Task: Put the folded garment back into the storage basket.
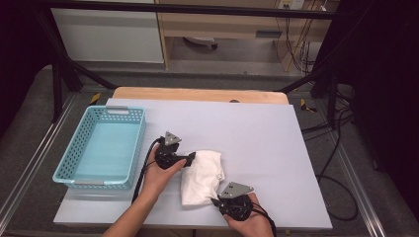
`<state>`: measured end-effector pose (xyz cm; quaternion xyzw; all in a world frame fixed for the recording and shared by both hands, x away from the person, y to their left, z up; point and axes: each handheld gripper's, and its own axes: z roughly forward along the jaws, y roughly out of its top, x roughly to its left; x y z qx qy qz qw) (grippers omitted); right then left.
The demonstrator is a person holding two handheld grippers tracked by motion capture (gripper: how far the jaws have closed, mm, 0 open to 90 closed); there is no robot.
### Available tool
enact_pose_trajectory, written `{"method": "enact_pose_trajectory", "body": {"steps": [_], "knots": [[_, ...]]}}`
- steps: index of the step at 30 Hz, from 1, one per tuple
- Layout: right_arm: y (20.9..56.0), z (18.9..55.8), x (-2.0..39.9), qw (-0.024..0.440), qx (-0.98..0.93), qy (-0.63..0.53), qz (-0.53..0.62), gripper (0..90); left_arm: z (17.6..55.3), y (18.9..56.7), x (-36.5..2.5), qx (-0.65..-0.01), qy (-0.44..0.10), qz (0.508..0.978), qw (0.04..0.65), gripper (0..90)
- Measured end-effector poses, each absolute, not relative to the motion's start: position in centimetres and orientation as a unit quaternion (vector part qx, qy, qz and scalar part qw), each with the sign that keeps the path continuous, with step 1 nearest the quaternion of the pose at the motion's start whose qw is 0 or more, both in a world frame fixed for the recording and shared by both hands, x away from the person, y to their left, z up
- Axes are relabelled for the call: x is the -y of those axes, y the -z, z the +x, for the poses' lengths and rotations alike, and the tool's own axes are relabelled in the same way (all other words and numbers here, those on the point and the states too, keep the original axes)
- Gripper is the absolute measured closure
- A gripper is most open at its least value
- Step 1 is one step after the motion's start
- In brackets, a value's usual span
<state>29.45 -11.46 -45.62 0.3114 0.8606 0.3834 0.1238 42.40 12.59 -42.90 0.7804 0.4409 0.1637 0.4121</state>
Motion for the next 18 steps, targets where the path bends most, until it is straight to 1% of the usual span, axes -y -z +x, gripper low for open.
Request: {"method": "enact_pose_trajectory", "body": {"steps": [10, 18], "knots": [[45.6, 29.5, 11.4, 0.126, -0.861, -0.384, 0.31, 82.1, 42.3, 43.6, -12.3, -0.438, -0.141, 0.786, 0.413, 25.4], [45.6, 29.5, 11.4, 0.126, -0.861, -0.383, 0.309, 82.1, 42.5, 44.0, -12.2, -0.438, -0.135, 0.79, 0.408, 25.4]]}}
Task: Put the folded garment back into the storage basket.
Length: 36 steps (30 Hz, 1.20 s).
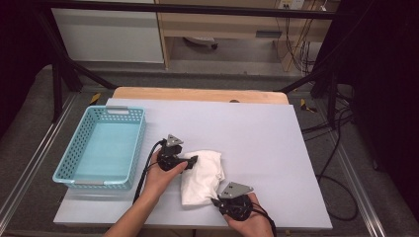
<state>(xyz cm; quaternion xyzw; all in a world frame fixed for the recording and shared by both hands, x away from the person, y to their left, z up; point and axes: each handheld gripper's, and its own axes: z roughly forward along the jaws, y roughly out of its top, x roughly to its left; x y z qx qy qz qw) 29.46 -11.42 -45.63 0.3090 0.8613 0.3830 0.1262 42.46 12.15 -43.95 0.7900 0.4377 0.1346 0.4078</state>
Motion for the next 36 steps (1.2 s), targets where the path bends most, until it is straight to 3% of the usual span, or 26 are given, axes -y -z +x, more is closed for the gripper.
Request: {"method": "enact_pose_trajectory", "body": {"steps": [15, 18, 23, 27, 36], "knots": [[45.7, 29.5, 11.4, 0.128, -0.861, -0.384, 0.309, 82.1, 42.2, 44.9, -12.5, -0.432, -0.097, 0.796, 0.412, 26.5], [45.7, 29.5, 11.4, 0.127, -0.861, -0.384, 0.309, 82.0, 42.2, 45.0, -12.3, -0.421, -0.071, 0.799, 0.424, 37.8], [45.6, 29.5, 11.4, 0.125, -0.862, -0.383, 0.308, 82.1, 42.1, 44.8, -12.3, -0.417, -0.064, 0.798, 0.43, 48.2], [45.5, 29.5, 11.4, 0.127, -0.863, -0.383, 0.305, 82.6, 42.1, 44.3, -12.6, -0.421, -0.061, 0.793, 0.435, 63.7], [43.4, 29.4, 11.3, 0.143, -0.853, -0.407, 0.295, 83.0, 42.0, 42.0, -12.1, -0.398, -0.08, 0.796, 0.448, 69.1]]}}
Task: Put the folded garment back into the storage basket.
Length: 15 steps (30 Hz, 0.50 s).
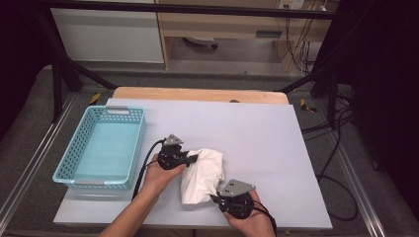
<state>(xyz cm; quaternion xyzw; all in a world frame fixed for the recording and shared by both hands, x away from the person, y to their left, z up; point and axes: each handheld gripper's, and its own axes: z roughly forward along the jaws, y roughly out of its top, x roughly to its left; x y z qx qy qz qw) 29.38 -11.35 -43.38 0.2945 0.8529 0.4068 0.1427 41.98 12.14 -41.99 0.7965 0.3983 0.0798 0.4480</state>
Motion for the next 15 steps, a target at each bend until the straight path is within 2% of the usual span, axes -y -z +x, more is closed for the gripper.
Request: {"method": "enact_pose_trajectory", "body": {"steps": [6, 15], "knots": [[41.9, 29.9, 11.4, 0.149, -0.85, -0.416, 0.286, 83.0, 42.2, 39.7, -12.0, -0.386, -0.097, 0.798, 0.453, 69.2], [40.8, 31.2, 11.1, 0.131, -0.844, -0.431, 0.291, 83.0, 42.6, 37.5, -12.3, -0.382, -0.112, 0.796, 0.456, 69.2]]}}
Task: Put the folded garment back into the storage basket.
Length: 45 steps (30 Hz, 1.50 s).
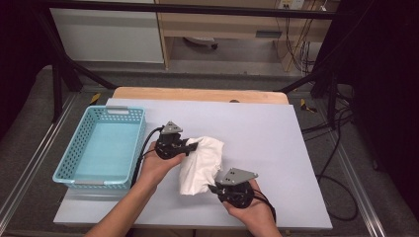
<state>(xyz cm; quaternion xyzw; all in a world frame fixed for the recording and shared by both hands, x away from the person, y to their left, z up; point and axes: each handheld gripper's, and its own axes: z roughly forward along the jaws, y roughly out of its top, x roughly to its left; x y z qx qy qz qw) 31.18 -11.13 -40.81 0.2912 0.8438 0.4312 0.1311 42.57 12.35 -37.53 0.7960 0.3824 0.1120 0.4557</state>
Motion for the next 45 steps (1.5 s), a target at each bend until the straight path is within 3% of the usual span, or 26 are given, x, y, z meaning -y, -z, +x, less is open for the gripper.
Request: {"method": "enact_pose_trajectory", "body": {"steps": [45], "knots": [[38.1, 32.9, 8.4, 0.114, -0.849, -0.441, 0.266, 83.1, 42.9, 34.0, -14.6, -0.376, -0.134, 0.789, 0.467, 70.0]]}}
